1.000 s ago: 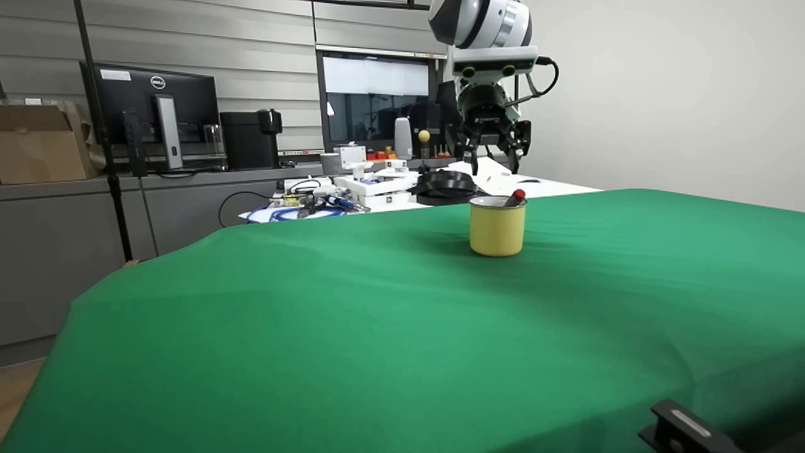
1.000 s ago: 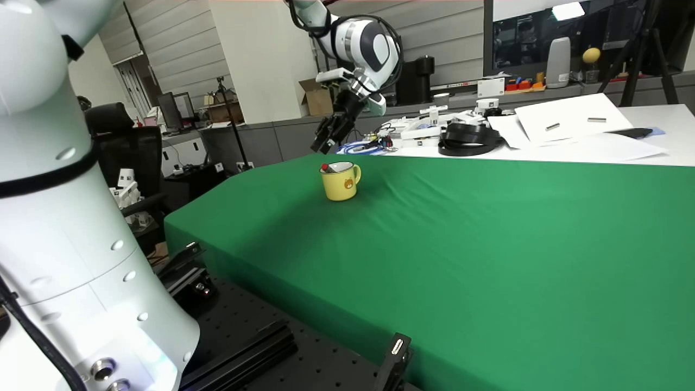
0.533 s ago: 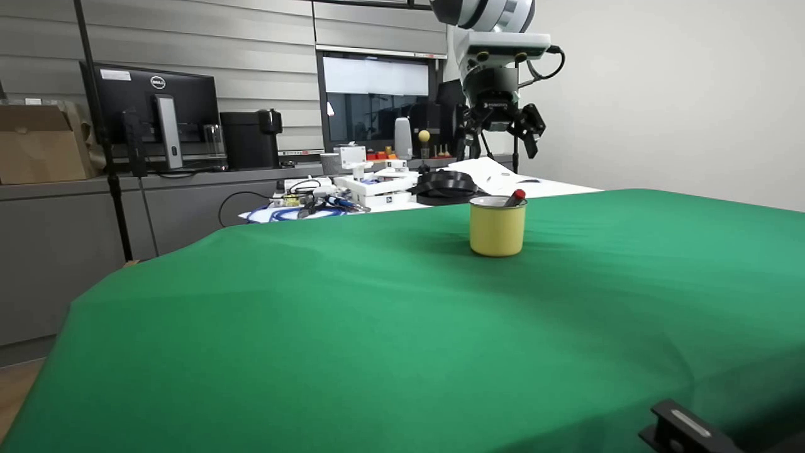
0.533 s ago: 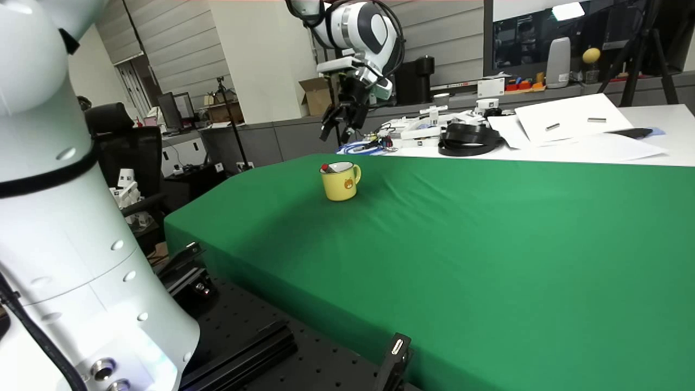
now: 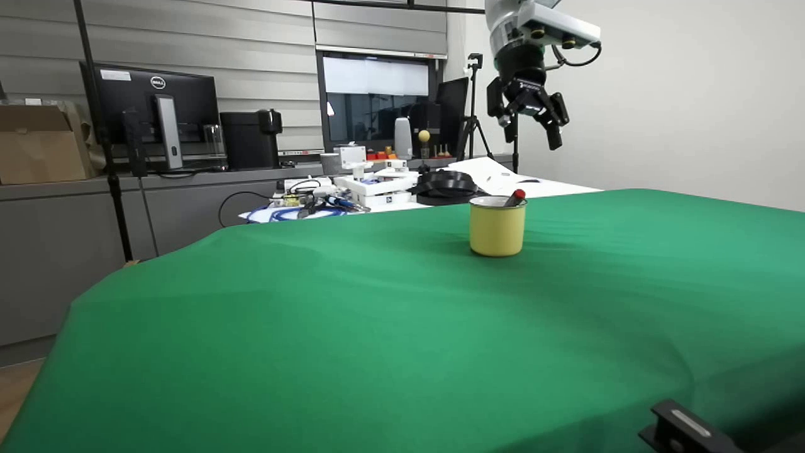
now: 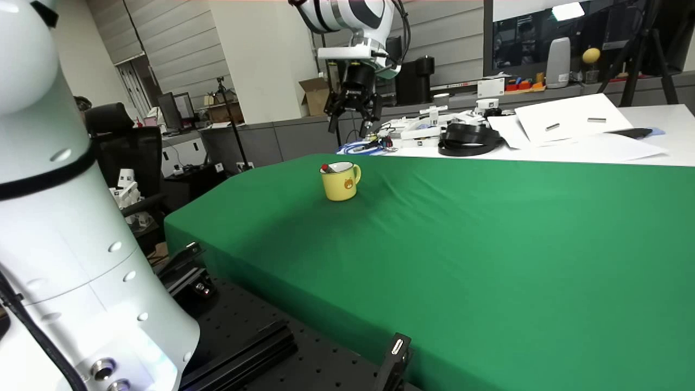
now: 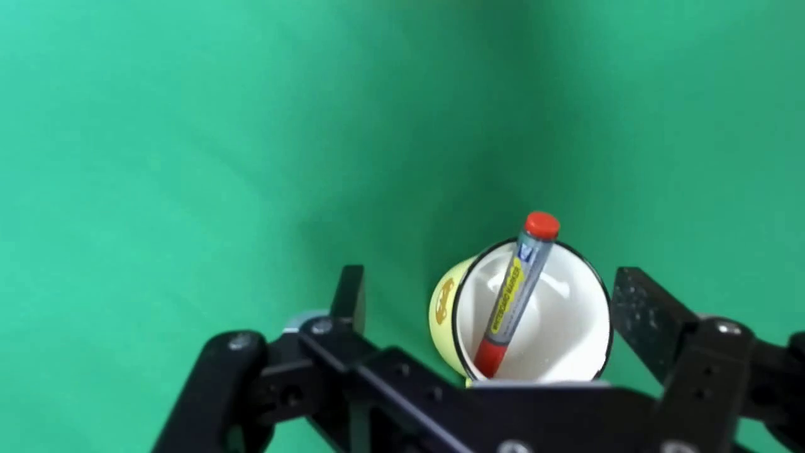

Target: Put the red marker in the yellow mug, take the marker out of the mug and place it on the left side of the table

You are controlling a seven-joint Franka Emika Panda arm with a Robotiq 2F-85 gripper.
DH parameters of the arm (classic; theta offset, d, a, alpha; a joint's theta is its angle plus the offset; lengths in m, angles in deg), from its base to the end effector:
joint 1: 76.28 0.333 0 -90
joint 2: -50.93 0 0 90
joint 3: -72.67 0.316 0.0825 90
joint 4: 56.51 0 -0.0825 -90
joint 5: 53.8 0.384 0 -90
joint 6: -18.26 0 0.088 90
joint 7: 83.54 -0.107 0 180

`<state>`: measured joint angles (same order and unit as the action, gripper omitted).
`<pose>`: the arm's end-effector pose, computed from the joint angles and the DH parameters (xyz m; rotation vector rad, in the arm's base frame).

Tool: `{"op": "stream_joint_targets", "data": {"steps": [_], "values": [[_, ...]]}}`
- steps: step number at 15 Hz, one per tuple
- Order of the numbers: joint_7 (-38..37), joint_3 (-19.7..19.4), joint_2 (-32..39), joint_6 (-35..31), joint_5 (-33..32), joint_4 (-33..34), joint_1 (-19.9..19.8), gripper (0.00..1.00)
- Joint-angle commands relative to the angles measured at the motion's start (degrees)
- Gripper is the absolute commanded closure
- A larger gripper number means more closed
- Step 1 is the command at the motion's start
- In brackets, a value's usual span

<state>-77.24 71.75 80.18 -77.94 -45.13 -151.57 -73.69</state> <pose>0.6172 0.0335 0.2851 -2.8984 -0.1234 0.7169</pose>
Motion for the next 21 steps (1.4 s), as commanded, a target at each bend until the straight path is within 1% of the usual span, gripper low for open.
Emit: {"op": "stream_joint_targets", "data": {"steps": [1, 3, 6, 9, 12, 15, 21], "values": [[1.8, 0.9, -7.3, -1.0, -1.4, -9.1, -1.7, 0.0], [0.8, 0.9, -8.8, -1.3, -1.8, -11.3, -1.8, 0.0], [-4.9, 0.5, -9.4, 0.6, -2.8, -12.5, -0.8, 0.0], [-9.9, 0.9, -9.3, -0.7, -2.4, -14.1, 0.1, 0.0], [-13.9, 1.3, -8.3, -0.3, -1.4, -14.3, 0.9, 0.0], [-15.5, 1.8, -7.6, -0.5, -0.6, -14.3, 1.3, 0.0], [-16.0, 2.3, -4.9, -0.1, 4.0, -13.7, 0.9, 0.0]]}}
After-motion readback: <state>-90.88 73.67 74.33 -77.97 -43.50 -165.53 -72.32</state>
